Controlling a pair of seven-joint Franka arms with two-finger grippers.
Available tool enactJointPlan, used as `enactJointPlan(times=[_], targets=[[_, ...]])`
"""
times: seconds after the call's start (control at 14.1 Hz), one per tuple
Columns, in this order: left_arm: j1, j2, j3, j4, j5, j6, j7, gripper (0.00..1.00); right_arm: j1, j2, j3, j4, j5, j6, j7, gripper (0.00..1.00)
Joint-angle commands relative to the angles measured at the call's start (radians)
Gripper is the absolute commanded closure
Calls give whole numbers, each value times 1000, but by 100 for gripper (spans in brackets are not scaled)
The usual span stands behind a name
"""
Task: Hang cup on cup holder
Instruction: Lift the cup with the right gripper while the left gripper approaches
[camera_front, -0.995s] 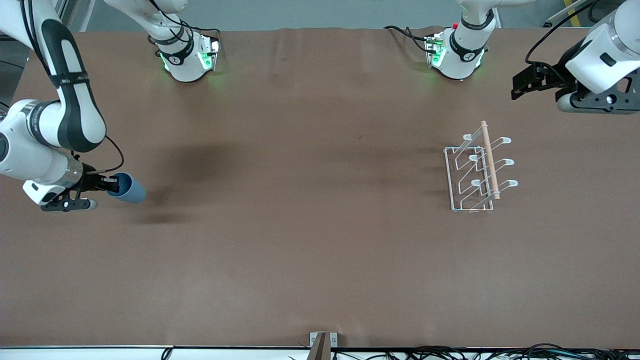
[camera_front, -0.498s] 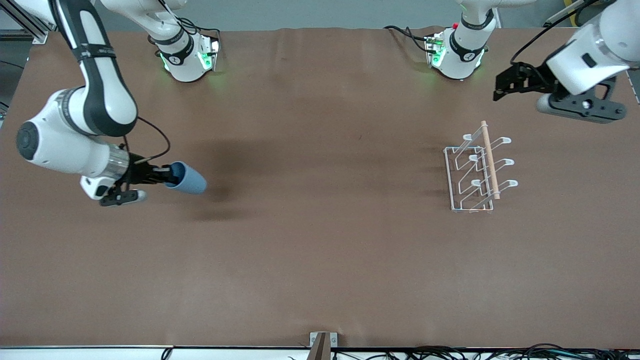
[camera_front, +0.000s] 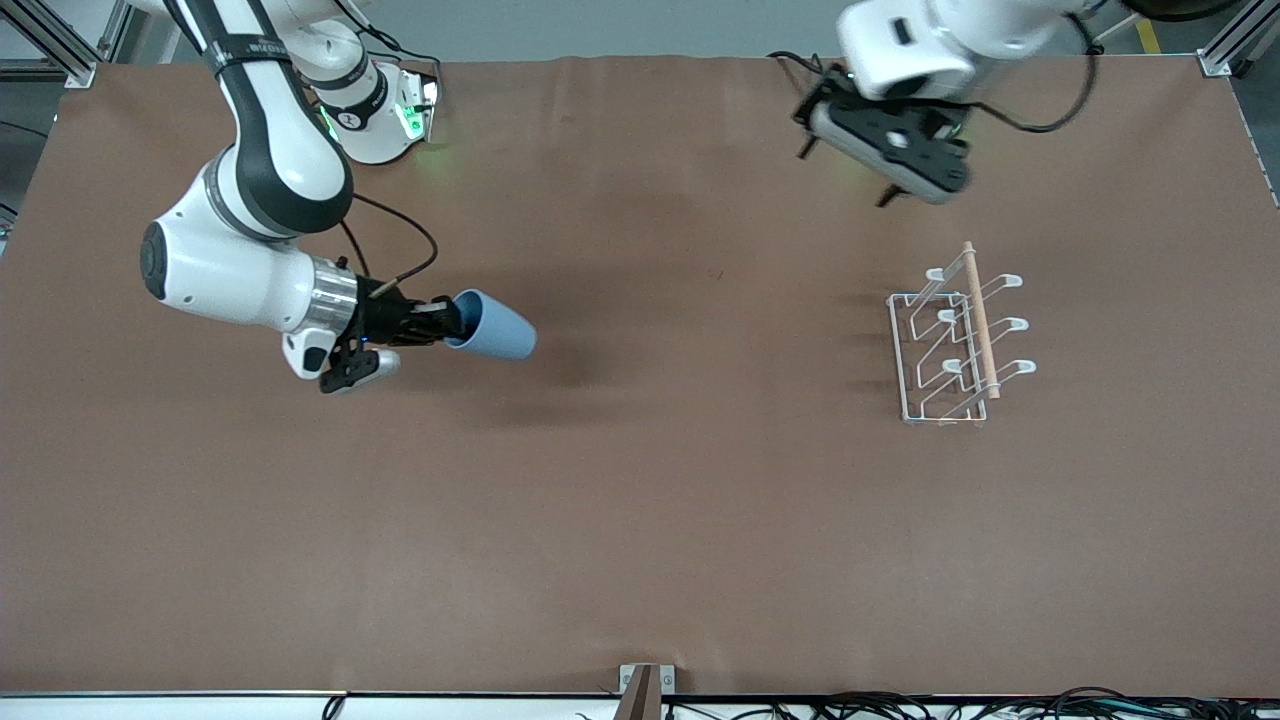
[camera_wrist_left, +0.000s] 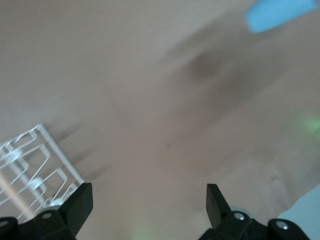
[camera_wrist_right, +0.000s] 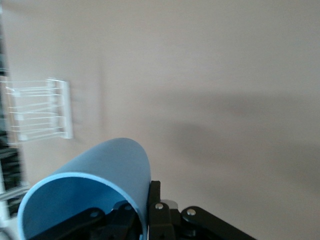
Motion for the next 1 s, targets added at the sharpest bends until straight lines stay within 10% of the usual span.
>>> enactJointPlan(times=[0.0, 0.5, 0.92], targets=[[-5, 37, -51, 33, 3, 48, 66, 0, 31, -12, -9, 22, 155, -76, -5, 96], [-140, 100, -62, 35, 3, 213, 204, 0, 55, 103, -9, 174, 268, -408, -9, 95], [-206, 161, -62, 31, 17, 266, 209, 0, 89, 141, -8, 203, 388, -425, -8, 95]])
